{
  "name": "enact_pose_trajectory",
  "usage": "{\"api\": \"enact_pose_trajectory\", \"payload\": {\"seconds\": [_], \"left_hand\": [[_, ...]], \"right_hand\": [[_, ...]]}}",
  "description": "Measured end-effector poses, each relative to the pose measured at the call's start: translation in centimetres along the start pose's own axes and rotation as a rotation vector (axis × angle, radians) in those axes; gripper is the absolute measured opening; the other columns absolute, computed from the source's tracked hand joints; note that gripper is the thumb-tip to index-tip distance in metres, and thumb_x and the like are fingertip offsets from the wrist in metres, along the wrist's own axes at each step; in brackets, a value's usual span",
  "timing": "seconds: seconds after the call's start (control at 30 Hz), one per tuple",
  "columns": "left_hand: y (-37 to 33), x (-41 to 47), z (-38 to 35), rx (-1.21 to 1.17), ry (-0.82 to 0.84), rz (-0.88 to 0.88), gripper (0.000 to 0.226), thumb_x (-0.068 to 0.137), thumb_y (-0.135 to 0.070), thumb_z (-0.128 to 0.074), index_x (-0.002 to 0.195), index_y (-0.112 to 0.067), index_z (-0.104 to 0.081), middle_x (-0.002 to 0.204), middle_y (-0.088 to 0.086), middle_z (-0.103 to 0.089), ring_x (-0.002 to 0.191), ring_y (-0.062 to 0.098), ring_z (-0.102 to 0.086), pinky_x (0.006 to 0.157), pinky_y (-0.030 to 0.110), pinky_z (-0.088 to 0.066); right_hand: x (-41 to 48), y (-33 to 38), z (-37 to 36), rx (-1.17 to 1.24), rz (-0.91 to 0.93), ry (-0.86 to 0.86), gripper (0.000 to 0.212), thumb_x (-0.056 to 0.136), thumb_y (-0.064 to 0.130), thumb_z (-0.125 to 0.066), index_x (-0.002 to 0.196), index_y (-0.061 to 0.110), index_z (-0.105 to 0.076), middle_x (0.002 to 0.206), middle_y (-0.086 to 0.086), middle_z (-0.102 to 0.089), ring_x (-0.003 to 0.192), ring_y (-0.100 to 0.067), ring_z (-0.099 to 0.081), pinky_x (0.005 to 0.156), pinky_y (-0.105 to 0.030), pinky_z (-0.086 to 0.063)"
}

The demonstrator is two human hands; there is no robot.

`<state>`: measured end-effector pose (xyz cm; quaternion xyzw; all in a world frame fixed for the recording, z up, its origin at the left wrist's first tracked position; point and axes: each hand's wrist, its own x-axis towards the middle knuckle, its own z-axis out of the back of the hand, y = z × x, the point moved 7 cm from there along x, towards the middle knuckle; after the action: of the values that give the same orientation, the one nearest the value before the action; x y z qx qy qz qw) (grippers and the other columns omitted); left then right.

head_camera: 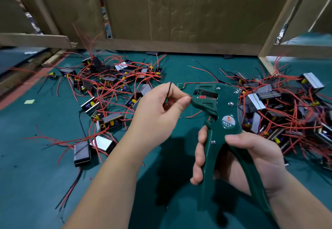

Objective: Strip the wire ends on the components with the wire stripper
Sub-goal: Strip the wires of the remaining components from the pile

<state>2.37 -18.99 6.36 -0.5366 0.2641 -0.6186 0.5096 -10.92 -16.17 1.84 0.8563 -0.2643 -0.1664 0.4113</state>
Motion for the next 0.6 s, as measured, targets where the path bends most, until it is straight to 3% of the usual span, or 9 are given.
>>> {"api": "enact_pose_trajectory", "payload": {"seconds": [0.17, 0.47, 0.6], "left_hand": [[-1.0, 0.0, 0.7, 0.073, 0.0, -0.087, 0.028, 0.086, -0.004, -0.066, 0.072, -0.026, -0.056, 0.06, -0.012, -0.047, 0.053, -0.004, -0.042, 0.055, 0.007, -0.031], [-0.3, 0.0, 0.9, 0.087, 0.029, -0.088, 0.012, 0.085, -0.005, -0.067, 0.076, -0.012, -0.064, 0.067, -0.012, -0.052, 0.059, -0.004, -0.047, 0.06, 0.007, -0.033], [0.2, 0.1, 0.7, 0.051, 0.043, -0.038, 0.008, 0.085, -0.017, -0.068, 0.087, -0.023, -0.064, 0.064, -0.015, -0.055, 0.055, -0.002, -0.046, 0.057, 0.009, -0.036]], "right_hand": [[-0.2, 0.1, 0.5, -0.092, -0.008, -0.038, 0.039, 0.067, 0.027, -0.078, 0.093, 0.001, -0.064, 0.077, -0.029, -0.061, 0.069, -0.044, -0.063, 0.068, -0.05, -0.05], [-0.2, -0.3, 1.3, -0.174, -0.03, -0.153, 0.047, 0.07, 0.05, -0.077, 0.08, 0.007, -0.064, 0.067, -0.024, -0.059, 0.058, -0.039, -0.062, 0.062, -0.047, -0.051], [-0.2, -0.4, 1.5, -0.195, -0.031, -0.234, 0.054, 0.062, 0.058, -0.079, 0.074, 0.008, -0.062, 0.062, -0.023, -0.057, 0.051, -0.036, -0.06, 0.059, -0.048, -0.05]]}}
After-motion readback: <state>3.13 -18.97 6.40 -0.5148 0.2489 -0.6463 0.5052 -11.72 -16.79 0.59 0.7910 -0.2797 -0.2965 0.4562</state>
